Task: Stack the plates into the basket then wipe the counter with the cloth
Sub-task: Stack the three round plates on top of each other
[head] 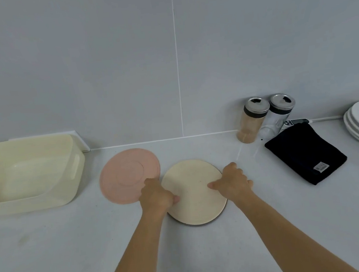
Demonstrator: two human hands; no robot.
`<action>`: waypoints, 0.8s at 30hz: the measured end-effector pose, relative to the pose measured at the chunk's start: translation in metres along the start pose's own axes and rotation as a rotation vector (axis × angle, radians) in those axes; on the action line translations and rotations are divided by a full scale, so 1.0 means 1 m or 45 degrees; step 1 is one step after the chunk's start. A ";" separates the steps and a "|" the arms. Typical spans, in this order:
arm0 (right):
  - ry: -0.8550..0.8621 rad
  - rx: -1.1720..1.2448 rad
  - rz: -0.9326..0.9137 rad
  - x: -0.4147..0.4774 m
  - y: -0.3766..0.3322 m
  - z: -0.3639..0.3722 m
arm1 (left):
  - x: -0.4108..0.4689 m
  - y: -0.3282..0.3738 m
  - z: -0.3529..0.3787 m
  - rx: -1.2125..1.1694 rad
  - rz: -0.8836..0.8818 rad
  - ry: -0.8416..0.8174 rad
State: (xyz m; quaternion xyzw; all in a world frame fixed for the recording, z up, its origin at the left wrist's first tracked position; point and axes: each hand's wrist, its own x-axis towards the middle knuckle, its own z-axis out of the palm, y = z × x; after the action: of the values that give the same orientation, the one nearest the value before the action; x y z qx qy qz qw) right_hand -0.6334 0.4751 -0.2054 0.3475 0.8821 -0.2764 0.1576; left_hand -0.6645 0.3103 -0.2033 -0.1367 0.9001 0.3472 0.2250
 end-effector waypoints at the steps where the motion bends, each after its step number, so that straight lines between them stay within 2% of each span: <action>1: -0.040 0.020 0.006 0.002 0.000 -0.001 | 0.002 0.001 0.000 -0.014 -0.011 -0.035; 4: -0.094 0.120 -0.023 0.001 0.000 0.001 | 0.005 0.004 0.000 -0.030 -0.036 -0.106; 10: 0.076 0.421 -0.308 -0.016 0.005 -0.002 | -0.014 -0.005 -0.008 -0.334 0.145 -0.098; 14: 0.174 0.521 -0.506 -0.026 -0.018 -0.011 | -0.026 -0.006 -0.040 -0.507 0.189 0.031; 18: 0.178 0.621 -0.627 -0.035 -0.061 -0.016 | -0.022 -0.010 -0.086 -0.690 0.234 0.153; 24: 0.199 0.634 -0.686 -0.034 -0.122 -0.004 | 0.005 -0.018 -0.134 -0.689 0.329 0.355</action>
State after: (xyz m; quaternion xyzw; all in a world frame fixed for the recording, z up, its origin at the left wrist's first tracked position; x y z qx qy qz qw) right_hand -0.6948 0.3857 -0.1396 0.1505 0.8571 -0.4865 -0.0778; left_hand -0.7032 0.2051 -0.1278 -0.1223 0.8073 0.5772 0.0092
